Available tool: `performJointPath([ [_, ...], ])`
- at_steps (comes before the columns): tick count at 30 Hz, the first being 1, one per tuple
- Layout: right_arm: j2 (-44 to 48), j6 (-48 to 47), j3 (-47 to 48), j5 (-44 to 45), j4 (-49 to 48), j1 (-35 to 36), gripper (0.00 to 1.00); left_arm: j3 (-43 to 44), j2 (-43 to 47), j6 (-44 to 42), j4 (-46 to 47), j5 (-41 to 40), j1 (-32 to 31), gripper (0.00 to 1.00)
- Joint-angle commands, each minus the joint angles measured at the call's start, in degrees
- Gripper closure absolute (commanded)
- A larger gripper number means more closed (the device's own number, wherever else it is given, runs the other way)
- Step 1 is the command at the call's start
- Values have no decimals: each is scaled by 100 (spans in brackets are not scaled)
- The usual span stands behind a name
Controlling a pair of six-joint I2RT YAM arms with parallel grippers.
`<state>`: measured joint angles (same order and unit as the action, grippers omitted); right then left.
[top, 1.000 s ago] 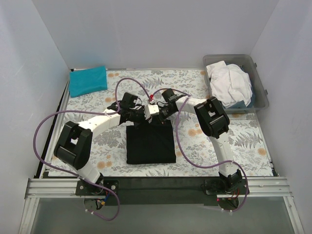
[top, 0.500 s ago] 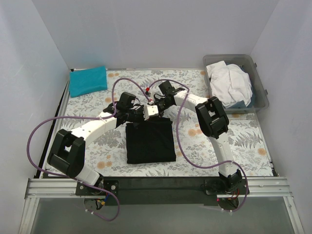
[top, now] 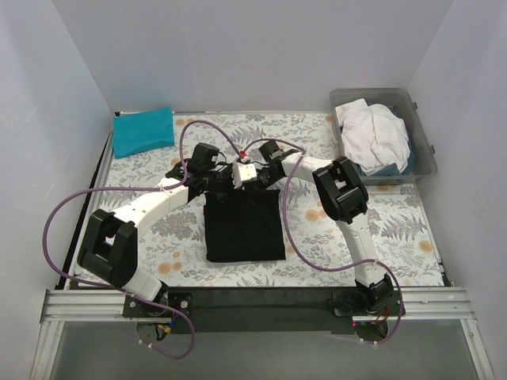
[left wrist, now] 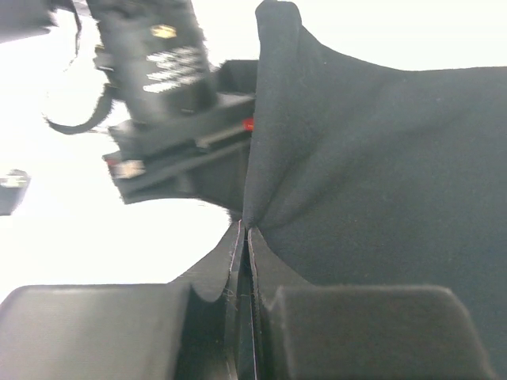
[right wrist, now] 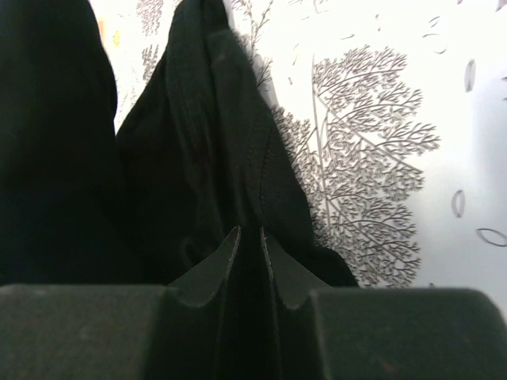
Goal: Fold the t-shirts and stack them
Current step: Fold the tshirt
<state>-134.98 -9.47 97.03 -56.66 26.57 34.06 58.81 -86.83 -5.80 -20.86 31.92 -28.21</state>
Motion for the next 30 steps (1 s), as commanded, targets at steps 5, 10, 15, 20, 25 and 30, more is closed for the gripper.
performJointPath([
  [5, 86, -265, -194, 199, 182, 100, 79, 342, -229, -228, 311, -107, 184, 100],
  [10, 191, -265, 17, 682, 200, 65, 76, 193, -326, -316, 460, -99, 289, 100],
  [15, 419, -230, 588, 1769, 200, -110, 49, 105, -309, -351, 557, -72, 289, 100],
  [20, 516, -37, 1001, 2168, 138, -286, 30, 17, -361, -422, 689, -63, 289, 100],
  [25, 551, 95, 1283, 2169, 112, -427, 19, 25, -537, -527, 899, -151, 307, 100],
  [30, 797, 156, 1423, 2142, -2, -708, 2, 289, -923, -510, 1128, -256, 360, 100],
])
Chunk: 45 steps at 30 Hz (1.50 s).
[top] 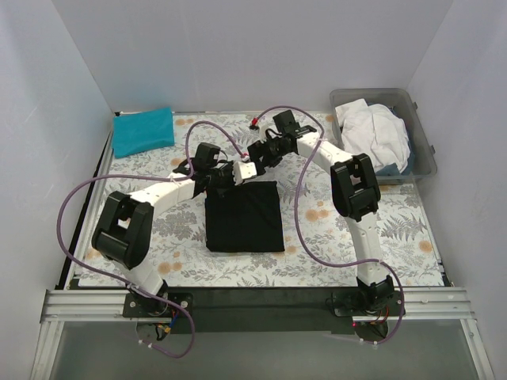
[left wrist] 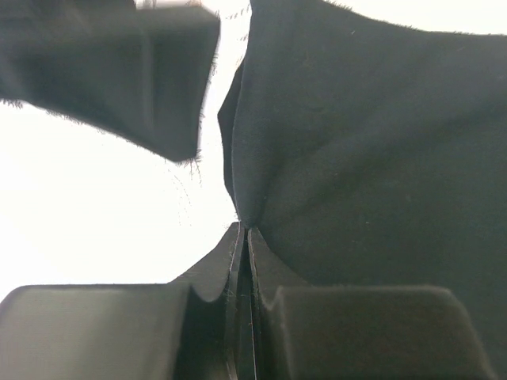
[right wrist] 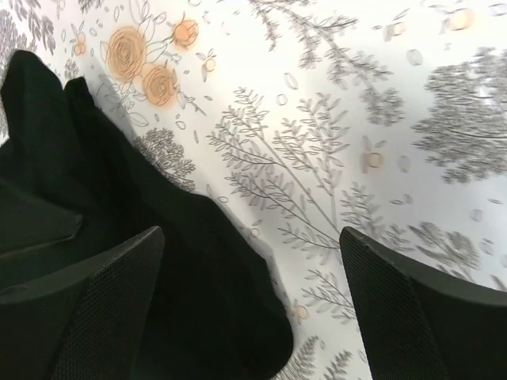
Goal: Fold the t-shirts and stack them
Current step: Fold the tshirt
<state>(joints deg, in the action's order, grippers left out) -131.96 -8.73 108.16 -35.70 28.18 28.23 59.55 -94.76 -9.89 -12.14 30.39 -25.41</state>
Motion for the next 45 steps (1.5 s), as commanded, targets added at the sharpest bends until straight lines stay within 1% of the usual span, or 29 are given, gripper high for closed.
performJointPath([
  [1, 539, 100, 346, 81, -164, -168, 2, 302, -200, -144, 265, -121, 132, 100],
  [2, 592, 117, 433, 90, -173, -290, 2, 320, -305, -162, 317, -156, 159, 100],
  [4, 776, 213, 452, 37, -173, -492, 2, 399, -367, 12, 579, -296, 246, 93],
  [5, 916, 240, 399, -93, -164, -563, 2, 426, -376, 118, 694, -384, 264, 88],
  [6, 1014, 266, 321, -190, -164, -616, 2, 487, -385, 249, 774, -481, 282, 80],
  [7, 1119, 310, 224, -252, -164, -669, 2, 540, -368, 399, 844, -769, 317, 77],
  [9, 1523, 319, -196, -436, -164, -731, 2, 715, -202, 1162, 863, -920, 405, 69],
  [10, 1672, 346, -347, -551, -164, -731, 2, 768, -88, 1443, 732, -799, 527, 62],
  [11, 1987, 398, -583, -682, -208, -722, 2, 838, 183, 1803, 244, -572, 598, 59],
  [12, 2138, 486, -1029, -1084, -286, -705, 2, 900, 325, 2415, -49, -343, 668, 54],
  [13, 2261, 826, -1312, -1305, -531, -687, 2, 927, 605, 2813, -321, -89, 799, 45],
  [14, 2454, 1055, -1576, -1804, -707, -609, 2, 892, 738, 3183, -742, 680, 870, 40],
  [15, 2543, 1275, -1831, -1991, -909, -547, 2, 692, 879, 3995, -841, 1061, 949, 31],
  [16, 2613, 1808, -2382, -2141, -1442, -494, 2, 542, 1011, 4456, -842, 1457, 1046, 22],
  [17, 2745, 2092, -2622, -2360, -1752, -337, 2, 357, 1204, 4948, -616, 1957, 1073, 13],
  [18, 2798, 2373, -2886, -2406, -2068, -249, 2, 121, 1258, 5527, -449, 2310, 1082, 10],
  [19, 2833, 2898, -3271, -2389, -2385, -152, 2, -273, 1284, 6351, -247, 2566, 1091, 10],
  [20, 2808, 3112, -3423, -2371, -2953, 23, 2, -547, 1293, 6899, 347, 2699, 1091, 9],
  [22, 2607, 3673, -3530, -2511, -3535, 121, 2, -1065, 1145, 7674, 983, 2955, 1091, 8],
  [23, 2292, 3755, -3434, -2581, -3557, 139, 2, -1138, 1048, 7764, 1360, 2911, 1091, 8],
  [28, 1499, 3634, -3038, -2249, -3557, 8, 2, -849, 91, 7783, 1635, 2630, 1388, 7],
  [31, 998, 3458, -2862, -1827, -3548, -133, 2, -621, -1066, 7994, 1969, 2813, 1713, 7],
  [34, 462, 3396, -2573, -1685, -3522, -423, 2, -50, -1963, 7801, 1865, 2919, 2003, 6],
  [37, 206, 3246, -2151, -1711, -3338, -660, 2, 627, -2388, 7528, 1479, 3042, 2171, 5],
  [39, 346, 3185, -1897, -1852, -3214, -757, 2, 838, -2284, 7493, 1408, 3270, 2259, 5],
  [40, 468, 3193, -1886, -1905, -3162, -783, 1, 891, -2031, 7476, 1286, 3350, 2260, 5],
  [41, 826, 3237, -1921, -2044, -3161, -784, 2, 979, -1881, 7380, 1032, 3446, 2260, 5],
  [43, 1258, 3474, -2253, -2133, -3205, -766, 2, 1041, -1303, 7404, 636, 3613, 2260, 4],
  [45, 1961, 3745, -2605, -2204, -3354, -714, 2, 884, -775, 7492, 511, 3781, 2268, 4],
])
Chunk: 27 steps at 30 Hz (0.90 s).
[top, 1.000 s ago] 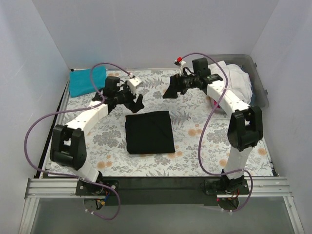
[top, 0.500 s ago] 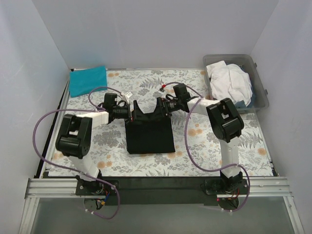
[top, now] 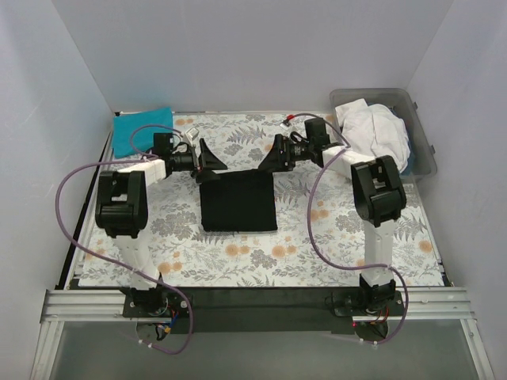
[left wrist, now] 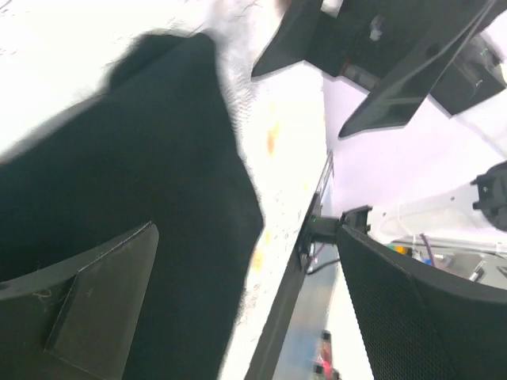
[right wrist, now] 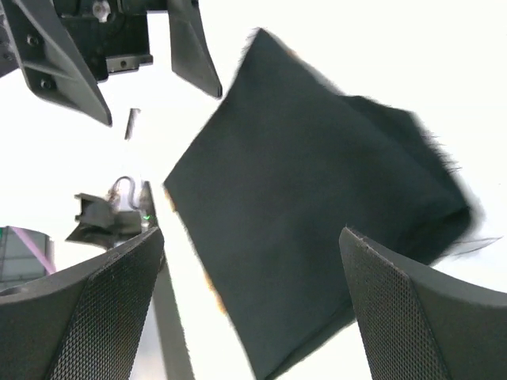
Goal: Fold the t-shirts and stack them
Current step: Fold the tshirt
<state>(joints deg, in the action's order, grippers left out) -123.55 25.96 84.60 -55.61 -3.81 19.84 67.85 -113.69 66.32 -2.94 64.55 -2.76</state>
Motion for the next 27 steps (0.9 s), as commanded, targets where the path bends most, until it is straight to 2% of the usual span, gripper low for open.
performJointPath([
  [1, 1340, 392, -694, -230, -329, 213, 2, -304, 1643, 80, -374, 382, -5, 4],
  [5, 2280, 744, -1679, -91, -628, 713, 2, -1334, 2491, 643, -295, 663, -136, 4],
  [7, 2414, 1025, -1981, -37, -1050, 1099, 2, -1712, 2737, 767, -77, 690, -250, 4],
  [12, 2090, 1658, -2483, 42, -1753, 1628, 2, -2583, 2458, 1365, 496, 647, -435, 4],
  [14, 1818, 1694, -2579, 112, -1807, 1699, 2, -2872, 2308, 1383, 540, 331, -444, 4],
  [20, 895, 1456, -2931, 279, -1895, 1357, 2, -2629, 1298, 724, 321, -224, -207, 4],
  [22, 806, 1369, -3176, 428, -1877, 1147, 2, -2427, 955, 358, -169, -285, -84, 4],
  [25, 1006, 1290, -3440, 411, -1886, 918, 2, -2216, 918, -406, -915, -312, 109, 3],
  [27, 1244, 1158, -3450, 254, -1877, 891, 2, -2110, 1241, -891, -1304, -24, 223, 3],
])
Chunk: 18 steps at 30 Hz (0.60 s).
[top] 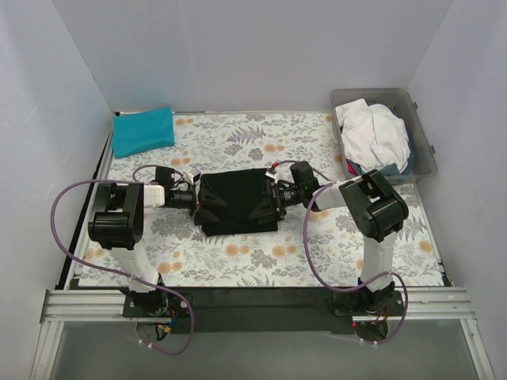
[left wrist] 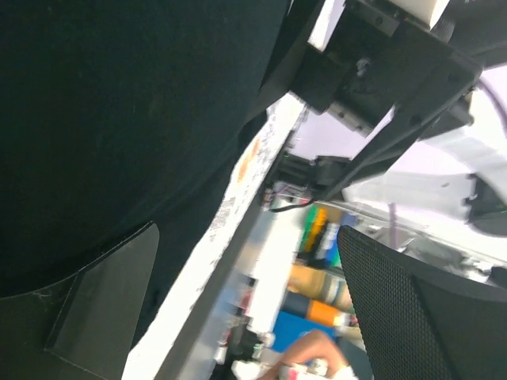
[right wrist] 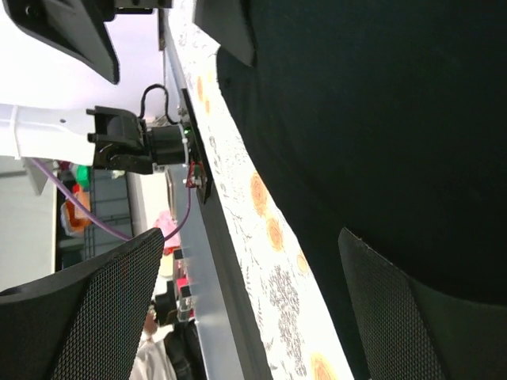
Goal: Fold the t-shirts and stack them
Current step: Fold the tshirt
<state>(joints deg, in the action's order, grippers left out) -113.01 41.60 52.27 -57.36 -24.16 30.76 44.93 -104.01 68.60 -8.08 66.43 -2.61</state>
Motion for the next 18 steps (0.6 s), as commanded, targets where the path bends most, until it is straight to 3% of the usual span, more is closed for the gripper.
performJointPath([
  [1, 488, -390, -122, 349, 157, -202, 2, 296, 458, -1660, -1175, -71, 217, 3],
  [5, 1324, -346, 177, 50, 149, -36, 2, 263, 1688, -2315, -1802, 466, 182, 2],
  [9, 1677, -267, 100, 67, 140, 429, 2, 78, 2288, -1826, -1716, 563, -290, 2],
  [15, 1124, -547, -94, 155, 113, 659, 2, -905, 1745, -428, -31, 265, -451, 2],
  [18, 615, -610, -112, 190, 105, 519, 2, -750, 1132, -426, 52, 10, -249, 2],
])
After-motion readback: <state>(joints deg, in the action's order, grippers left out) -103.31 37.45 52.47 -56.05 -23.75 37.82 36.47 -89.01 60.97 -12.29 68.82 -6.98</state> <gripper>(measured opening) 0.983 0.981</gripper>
